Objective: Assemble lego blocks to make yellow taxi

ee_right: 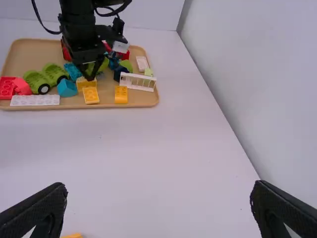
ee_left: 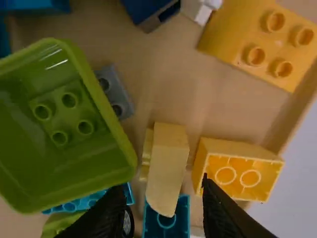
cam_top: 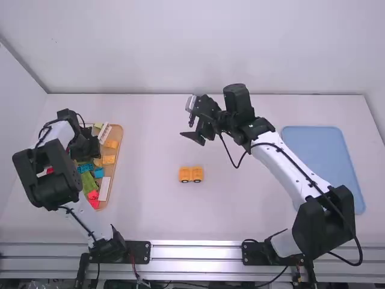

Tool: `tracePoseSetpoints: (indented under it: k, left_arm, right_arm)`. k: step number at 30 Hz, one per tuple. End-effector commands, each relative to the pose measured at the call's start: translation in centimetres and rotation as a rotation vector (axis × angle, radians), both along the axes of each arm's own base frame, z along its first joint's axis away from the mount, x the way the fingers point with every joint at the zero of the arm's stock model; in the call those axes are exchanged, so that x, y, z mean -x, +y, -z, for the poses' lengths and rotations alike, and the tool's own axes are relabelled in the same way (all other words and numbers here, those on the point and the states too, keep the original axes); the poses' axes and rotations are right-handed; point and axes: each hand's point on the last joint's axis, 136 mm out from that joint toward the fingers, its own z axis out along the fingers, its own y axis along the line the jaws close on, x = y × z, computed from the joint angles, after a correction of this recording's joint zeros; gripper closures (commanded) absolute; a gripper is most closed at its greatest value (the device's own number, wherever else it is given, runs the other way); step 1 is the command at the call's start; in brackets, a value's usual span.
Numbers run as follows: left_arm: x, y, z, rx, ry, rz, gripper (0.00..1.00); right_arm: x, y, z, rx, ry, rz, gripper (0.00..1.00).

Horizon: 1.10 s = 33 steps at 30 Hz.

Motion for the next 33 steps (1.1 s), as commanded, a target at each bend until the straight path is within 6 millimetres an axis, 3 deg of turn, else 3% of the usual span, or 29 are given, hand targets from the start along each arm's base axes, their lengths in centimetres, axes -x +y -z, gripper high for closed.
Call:
tracePoseSetpoints:
  k: [1, 5, 10, 19, 25, 33]
  left_arm:
    - [0.5, -0.2, 0.7, -0.001, 0.020, 0.017, 0.64]
    - [1.2, 0.9, 0.8, -0.051, 0.049, -0.023, 0.63]
    - [0.3, -0.2, 0.9, -0.003, 0.006, 0.030, 0.63]
    - [1.7, 0.5, 2.2, -0.045, 0.044, 0.033, 0.62]
    - [0.5, -0.4, 2.4, -0.005, -0.017, 0.077, 0.62]
    - [0.7, -0.3, 2.5, -0.012, -0.008, 0.053, 0.60]
  right_arm:
    - [0.0, 0.2, -0.2, -0.006, 0.003, -0.004, 0.01]
    - [-0.2, 0.2, -0.1, 0.001, -0.002, 0.007, 0.01]
    - [-0.5, 0.1, 0.0, 0.014, -0.014, 0.028, 0.01]
    - [-0.5, 0.1, 0.0, 0.014, -0.014, 0.028, 0.01]
    - [-0.6, 0.2, -0.1, 0.012, -0.019, 0.029, 0.01]
    - [-0.7, 0.2, -0.3, 0.009, -0.026, 0.029, 0.01]
